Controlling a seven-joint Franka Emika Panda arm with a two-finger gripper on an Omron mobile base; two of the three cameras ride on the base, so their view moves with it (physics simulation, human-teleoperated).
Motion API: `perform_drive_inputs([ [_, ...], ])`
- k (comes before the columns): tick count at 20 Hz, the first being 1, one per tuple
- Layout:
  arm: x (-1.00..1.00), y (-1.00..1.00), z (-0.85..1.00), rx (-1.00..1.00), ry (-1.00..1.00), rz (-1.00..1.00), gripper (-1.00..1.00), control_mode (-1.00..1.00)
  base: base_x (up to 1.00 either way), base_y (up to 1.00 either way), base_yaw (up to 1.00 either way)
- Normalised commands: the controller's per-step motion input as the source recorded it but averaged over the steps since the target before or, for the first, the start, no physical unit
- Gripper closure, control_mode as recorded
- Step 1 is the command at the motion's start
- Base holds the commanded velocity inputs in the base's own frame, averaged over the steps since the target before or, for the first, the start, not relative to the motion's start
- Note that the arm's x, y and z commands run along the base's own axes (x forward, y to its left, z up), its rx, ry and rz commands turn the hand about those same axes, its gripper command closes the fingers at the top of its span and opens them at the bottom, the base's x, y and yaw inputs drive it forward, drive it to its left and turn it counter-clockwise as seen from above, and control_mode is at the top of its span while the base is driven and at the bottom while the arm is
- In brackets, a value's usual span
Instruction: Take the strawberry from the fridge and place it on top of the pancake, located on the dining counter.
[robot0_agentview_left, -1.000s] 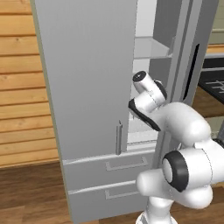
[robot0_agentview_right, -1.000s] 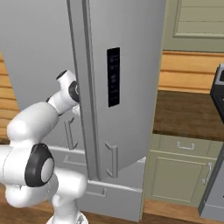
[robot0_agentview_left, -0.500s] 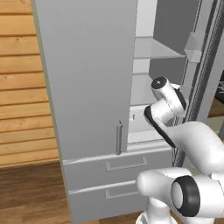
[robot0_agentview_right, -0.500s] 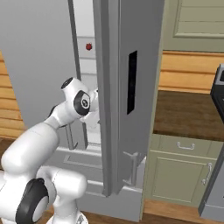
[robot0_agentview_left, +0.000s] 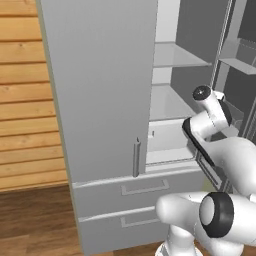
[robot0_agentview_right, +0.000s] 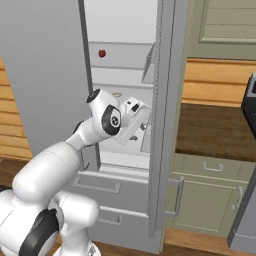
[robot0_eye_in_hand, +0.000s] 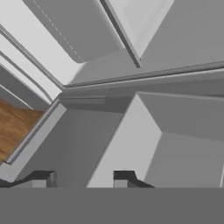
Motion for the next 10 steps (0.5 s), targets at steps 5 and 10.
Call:
perform_drive_inputs([
  [5,0.00,-0.91,0.00,0.01,0.00,-0.02,-1.00,-1.00,0.00,0.00,0.00],
  [10,-0.14,-0.91,0.00,0.00,-0.06,-0.01,-1.00,-1.00,0.00,0.00,0.00],
])
